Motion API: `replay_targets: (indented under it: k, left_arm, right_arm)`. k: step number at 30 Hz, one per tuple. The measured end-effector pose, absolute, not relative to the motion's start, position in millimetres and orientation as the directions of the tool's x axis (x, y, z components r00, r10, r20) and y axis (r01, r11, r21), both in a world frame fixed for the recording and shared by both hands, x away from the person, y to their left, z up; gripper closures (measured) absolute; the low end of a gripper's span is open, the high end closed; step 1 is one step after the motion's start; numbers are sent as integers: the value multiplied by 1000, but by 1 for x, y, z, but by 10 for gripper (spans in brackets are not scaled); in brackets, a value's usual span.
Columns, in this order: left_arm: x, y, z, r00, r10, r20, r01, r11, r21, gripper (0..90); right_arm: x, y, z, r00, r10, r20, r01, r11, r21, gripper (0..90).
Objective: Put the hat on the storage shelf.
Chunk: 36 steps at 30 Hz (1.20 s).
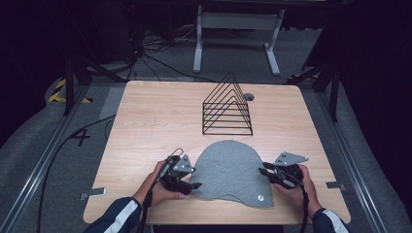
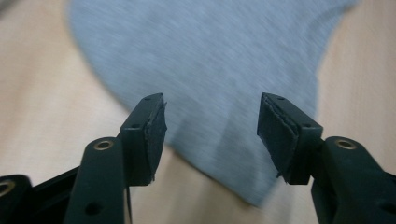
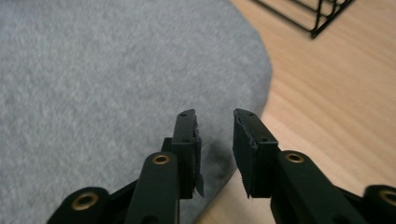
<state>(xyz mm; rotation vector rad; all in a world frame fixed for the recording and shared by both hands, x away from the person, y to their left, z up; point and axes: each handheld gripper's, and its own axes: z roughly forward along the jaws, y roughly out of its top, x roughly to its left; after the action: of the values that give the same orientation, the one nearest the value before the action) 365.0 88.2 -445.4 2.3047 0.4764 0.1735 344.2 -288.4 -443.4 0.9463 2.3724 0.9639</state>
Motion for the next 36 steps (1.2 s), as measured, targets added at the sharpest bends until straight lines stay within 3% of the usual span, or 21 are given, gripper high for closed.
replay_targets:
  k: [3,4,10,23,26,28,30,33,36]
  left_arm:
    - [386,84,-441,904,426,-34,322,-627,709,354]
    - [392,81,-441,902,431,-37,327,-624,710,335]
    - [422,62,-451,906,421,-46,334,-644,688,322]
    - [432,56,-466,905,426,-29,339,-676,654,246]
    - [428,54,-466,900,435,-32,342,-658,671,253]
    - [424,52,-465,907,419,-33,331,-664,670,383]
    - [424,52,-464,907,420,-33,332,-664,670,398]
    - [423,52,-463,903,427,-50,347,-655,672,583]
    - [426,54,-464,892,443,-87,378,-629,679,715]
  right_arm:
    - [354,-288,-440,-676,731,-95,456,516,725,642]
    - [362,-288,-440,-671,736,-90,471,517,715,585]
    - [380,-284,-445,-662,748,-46,526,507,683,457]
    - [397,-273,-455,-639,769,-8,583,491,647,353]
    - [395,-272,-454,-646,763,-8,579,498,645,423]
    - [392,-270,-453,-657,754,-5,570,502,651,549]
    - [391,-269,-453,-661,750,-1,571,504,649,577]
    - [389,-268,-453,-673,739,18,568,501,653,735]
    - [389,-269,-454,-688,725,45,564,495,661,821]
